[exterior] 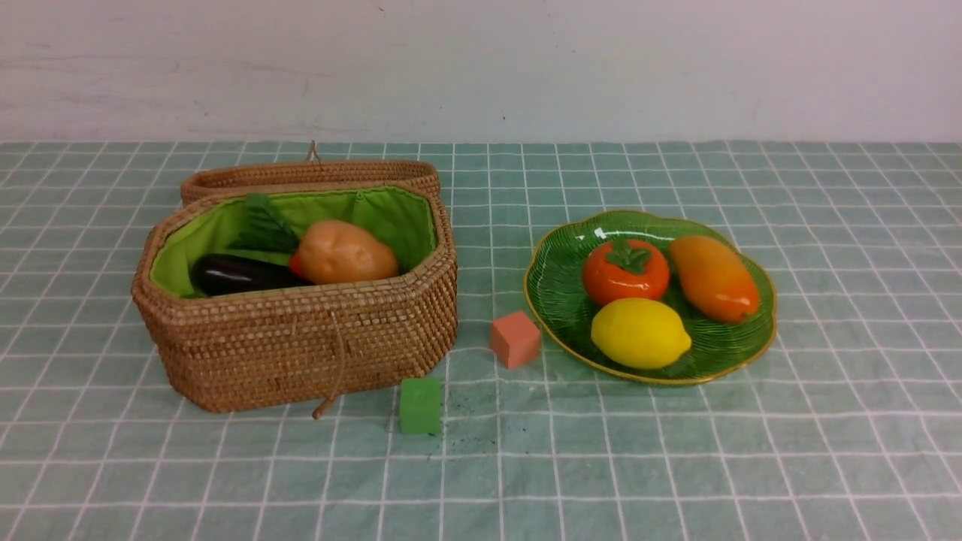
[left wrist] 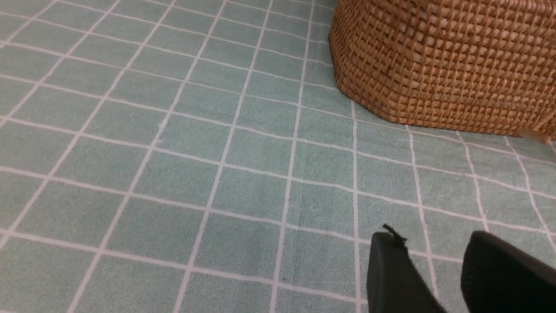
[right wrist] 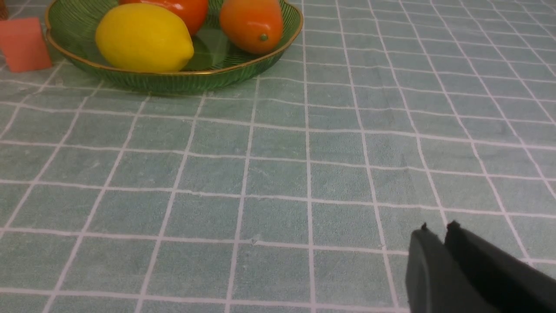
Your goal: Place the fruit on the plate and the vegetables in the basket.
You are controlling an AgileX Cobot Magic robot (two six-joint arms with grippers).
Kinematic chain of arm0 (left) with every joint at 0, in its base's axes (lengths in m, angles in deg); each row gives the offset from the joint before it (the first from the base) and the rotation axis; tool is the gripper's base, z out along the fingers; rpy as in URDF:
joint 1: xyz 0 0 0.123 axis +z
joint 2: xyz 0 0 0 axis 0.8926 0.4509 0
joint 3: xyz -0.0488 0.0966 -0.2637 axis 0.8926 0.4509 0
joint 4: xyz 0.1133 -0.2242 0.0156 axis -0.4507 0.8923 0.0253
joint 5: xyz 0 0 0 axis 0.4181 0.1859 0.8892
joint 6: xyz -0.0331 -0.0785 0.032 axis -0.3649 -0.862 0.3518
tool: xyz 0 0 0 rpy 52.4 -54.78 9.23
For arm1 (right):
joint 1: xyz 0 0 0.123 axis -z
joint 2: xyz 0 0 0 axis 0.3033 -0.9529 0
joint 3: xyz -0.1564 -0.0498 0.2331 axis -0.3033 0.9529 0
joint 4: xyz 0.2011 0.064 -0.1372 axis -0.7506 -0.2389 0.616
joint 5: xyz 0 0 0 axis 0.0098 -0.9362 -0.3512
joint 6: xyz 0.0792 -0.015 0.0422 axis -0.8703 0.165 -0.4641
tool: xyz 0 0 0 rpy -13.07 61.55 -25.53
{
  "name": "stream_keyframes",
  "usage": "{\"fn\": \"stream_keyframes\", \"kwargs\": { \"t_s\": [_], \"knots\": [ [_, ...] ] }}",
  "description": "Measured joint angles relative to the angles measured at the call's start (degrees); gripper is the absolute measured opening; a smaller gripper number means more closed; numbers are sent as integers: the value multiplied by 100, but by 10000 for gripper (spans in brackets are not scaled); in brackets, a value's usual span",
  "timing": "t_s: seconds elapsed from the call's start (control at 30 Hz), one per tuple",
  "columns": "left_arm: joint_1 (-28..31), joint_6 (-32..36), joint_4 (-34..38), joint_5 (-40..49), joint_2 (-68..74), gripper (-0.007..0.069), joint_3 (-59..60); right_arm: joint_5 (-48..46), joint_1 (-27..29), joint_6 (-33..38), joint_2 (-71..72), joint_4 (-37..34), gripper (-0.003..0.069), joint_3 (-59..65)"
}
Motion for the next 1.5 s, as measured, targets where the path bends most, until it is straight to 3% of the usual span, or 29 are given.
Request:
{"fn": "stream_keyframes", "kwargs": {
  "t_s": [1.5],
  "knots": [
    [0, 0, 0, 0, 0, 239, 6, 0, 0, 0, 0, 0, 122, 0]
  ]
}}
